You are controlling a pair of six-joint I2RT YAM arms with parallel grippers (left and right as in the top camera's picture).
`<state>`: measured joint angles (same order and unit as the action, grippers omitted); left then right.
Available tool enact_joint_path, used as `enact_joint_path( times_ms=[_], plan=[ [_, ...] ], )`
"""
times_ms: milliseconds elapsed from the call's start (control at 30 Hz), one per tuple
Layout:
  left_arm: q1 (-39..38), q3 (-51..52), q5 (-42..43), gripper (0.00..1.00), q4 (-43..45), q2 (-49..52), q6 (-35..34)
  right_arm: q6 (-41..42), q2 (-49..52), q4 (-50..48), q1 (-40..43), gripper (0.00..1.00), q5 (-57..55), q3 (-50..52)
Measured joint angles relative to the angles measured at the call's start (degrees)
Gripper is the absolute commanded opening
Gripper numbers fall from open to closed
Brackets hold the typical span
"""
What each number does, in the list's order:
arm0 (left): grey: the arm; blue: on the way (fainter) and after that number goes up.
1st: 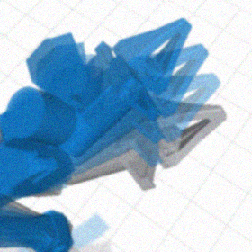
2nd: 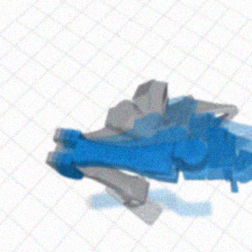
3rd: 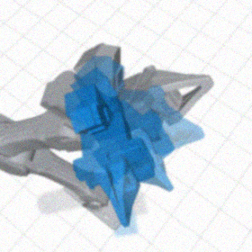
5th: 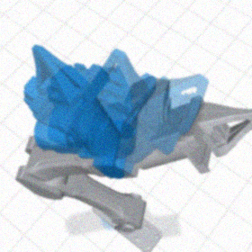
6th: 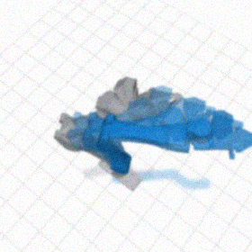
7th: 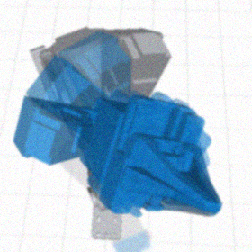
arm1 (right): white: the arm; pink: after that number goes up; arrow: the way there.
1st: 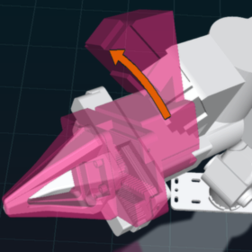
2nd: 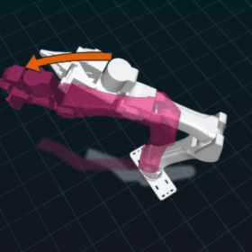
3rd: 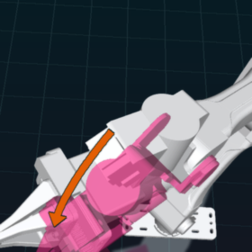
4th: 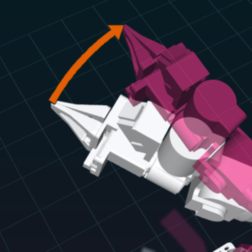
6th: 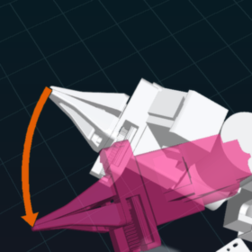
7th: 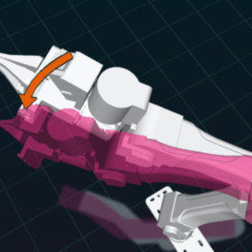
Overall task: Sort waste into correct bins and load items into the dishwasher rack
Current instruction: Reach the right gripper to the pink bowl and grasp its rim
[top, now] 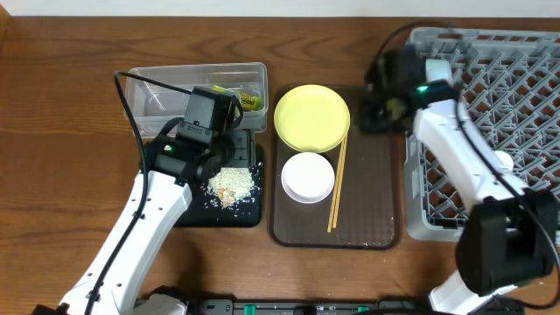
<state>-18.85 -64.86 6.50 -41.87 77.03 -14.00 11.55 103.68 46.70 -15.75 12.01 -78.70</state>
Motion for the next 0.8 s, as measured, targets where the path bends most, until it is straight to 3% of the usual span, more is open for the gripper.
enact_joint_path(
  times_ms=[167, 333, 400, 467, 667, 800],
  plan=[
    [0.1, 0.0, -6.7, 0.67, -3.1, 0.0, -5.4, 0.0, 1.1, 0.0, -4.7, 0.43, 1.5, 5.4],
    [2.9, 0.0, -11.9, 0.66, -5.7, 0.0, -12.1, 0.0, 1.1, -2.2, -8.7, 0.36, 2.2, 10.4],
    [4.3, 0.0, -12.9, 0.67, -6.3, 0.0, -13.4, 0.1, 1.1, -3.0, -9.4, 0.22, 2.4, 11.9],
    [5.3, 0.0, -13.5, 0.66, -6.7, 0.0, -14.4, 0.3, 1.1, -3.6, -9.6, 0.01, 2.5, 13.2],
    [6.0, 0.0, -14.3, 0.67, -7.3, 0.0, -15.4, 0.9, 1.1, -2.3, -9.3, 0.01, -0.2, 12.6],
    [6.0, 0.0, -14.4, 0.67, -7.4, 0.0, -15.8, 0.8, 0.8, 1.5, -6.9, 0.01, -6.2, 6.8]
  ],
)
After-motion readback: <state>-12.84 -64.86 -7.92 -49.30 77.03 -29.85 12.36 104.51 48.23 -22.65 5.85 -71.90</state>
